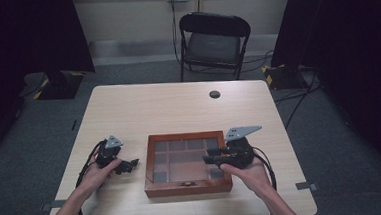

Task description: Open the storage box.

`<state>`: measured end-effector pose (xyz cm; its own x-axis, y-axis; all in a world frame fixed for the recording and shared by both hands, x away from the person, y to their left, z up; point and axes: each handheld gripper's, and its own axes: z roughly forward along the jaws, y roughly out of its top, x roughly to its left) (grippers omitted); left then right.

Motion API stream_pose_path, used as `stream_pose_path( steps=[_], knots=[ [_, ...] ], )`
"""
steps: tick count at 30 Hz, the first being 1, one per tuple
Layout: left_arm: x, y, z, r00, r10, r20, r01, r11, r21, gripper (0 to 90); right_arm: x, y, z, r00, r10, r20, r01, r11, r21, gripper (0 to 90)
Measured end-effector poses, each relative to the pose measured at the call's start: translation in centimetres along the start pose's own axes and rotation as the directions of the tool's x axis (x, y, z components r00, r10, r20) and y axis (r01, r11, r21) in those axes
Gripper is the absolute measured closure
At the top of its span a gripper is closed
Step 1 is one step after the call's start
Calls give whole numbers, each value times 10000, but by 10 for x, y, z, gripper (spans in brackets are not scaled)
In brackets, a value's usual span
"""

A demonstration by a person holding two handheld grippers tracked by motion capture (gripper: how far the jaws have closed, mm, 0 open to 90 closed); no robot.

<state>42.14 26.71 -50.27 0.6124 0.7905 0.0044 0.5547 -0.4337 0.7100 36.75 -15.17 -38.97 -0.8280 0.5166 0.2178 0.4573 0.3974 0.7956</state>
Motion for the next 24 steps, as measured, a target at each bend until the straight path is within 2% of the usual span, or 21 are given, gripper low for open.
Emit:
stream_pose_path(
  steps=[5, 9, 12, 16, 24],
  knots=[
    [0, 0, 0, 10000, 0, 0, 0, 10000, 0, 0, 11, 7, 16, 9980, -259, -572, 258, 9997, -34, 656],
    [0, 0, 0, 10000, 1, 0, -1, 10000, 1, 0, 17, 1, 29, 9946, -392, -957, 423, 9987, 299, 683],
    [0, 0, 0, 10000, -2, 2, 2, 10000, -1, 0, 21, -9, 40, 9891, -458, -1400, 552, 9965, 635, 703],
    [0, 0, 0, 10000, -5, 3, 5, 10000, 6, 0, 27, -15, 48, 9842, -603, -1666, 768, 9926, 946, 725],
    [0, 0, 0, 10000, 1, 3, -1, 10000, 1, 0, 34, -20, 57, 9806, -726, -1823, 989, 9853, 1396, 751]
  ],
)
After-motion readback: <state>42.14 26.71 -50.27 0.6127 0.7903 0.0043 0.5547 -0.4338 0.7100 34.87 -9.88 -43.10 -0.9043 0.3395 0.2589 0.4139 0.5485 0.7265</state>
